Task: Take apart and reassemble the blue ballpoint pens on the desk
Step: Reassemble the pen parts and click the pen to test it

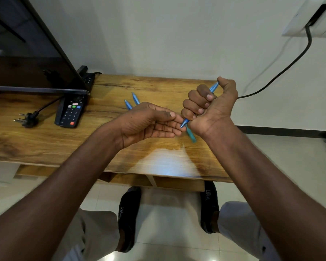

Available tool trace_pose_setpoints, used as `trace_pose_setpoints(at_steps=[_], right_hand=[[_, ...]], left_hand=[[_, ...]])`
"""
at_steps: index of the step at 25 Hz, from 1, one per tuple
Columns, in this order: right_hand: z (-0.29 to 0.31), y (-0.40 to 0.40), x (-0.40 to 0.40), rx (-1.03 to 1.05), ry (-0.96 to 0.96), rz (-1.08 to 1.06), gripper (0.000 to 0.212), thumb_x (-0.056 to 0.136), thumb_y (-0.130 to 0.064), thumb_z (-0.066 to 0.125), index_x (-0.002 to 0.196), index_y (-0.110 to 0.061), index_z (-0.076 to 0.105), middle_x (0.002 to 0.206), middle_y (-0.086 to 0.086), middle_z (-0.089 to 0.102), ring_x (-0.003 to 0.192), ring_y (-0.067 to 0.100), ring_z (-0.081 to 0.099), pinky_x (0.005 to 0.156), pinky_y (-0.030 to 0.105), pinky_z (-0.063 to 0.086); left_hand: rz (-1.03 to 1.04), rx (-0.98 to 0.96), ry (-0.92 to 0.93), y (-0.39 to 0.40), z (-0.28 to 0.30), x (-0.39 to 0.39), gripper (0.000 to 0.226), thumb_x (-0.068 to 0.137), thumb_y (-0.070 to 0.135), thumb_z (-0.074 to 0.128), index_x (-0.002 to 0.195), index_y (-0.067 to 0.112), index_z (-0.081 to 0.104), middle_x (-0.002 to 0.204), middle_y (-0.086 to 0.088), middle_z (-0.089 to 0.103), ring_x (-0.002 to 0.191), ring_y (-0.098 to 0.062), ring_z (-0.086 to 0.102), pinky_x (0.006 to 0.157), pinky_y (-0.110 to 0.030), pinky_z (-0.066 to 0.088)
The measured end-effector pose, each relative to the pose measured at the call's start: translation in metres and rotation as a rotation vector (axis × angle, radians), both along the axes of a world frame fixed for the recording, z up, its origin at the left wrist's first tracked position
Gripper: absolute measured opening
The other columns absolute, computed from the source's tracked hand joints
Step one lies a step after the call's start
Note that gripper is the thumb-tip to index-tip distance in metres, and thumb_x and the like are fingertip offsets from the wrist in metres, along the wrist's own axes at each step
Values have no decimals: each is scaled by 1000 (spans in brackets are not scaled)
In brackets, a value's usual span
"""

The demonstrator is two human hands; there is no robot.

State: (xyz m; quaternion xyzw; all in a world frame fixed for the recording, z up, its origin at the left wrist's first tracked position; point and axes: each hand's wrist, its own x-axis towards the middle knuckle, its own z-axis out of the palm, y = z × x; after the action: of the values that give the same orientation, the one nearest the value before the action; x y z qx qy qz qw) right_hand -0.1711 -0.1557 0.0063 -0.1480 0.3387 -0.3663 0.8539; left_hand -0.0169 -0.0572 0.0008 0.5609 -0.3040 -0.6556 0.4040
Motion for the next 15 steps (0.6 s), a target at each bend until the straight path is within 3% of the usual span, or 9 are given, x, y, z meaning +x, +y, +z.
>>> trace_pose_setpoints(at_steps=[15], right_hand=[[-3, -3, -1, -9, -23, 92, 54, 92, -60, 43, 56, -21, 34, 51, -6, 23, 45, 13, 17, 51, 26, 13]], left_hand=[[-14, 5, -16, 1, 1, 1, 28, 106, 11, 56, 121, -5, 73, 116, -24, 77, 107, -31, 76, 95, -35, 62]])
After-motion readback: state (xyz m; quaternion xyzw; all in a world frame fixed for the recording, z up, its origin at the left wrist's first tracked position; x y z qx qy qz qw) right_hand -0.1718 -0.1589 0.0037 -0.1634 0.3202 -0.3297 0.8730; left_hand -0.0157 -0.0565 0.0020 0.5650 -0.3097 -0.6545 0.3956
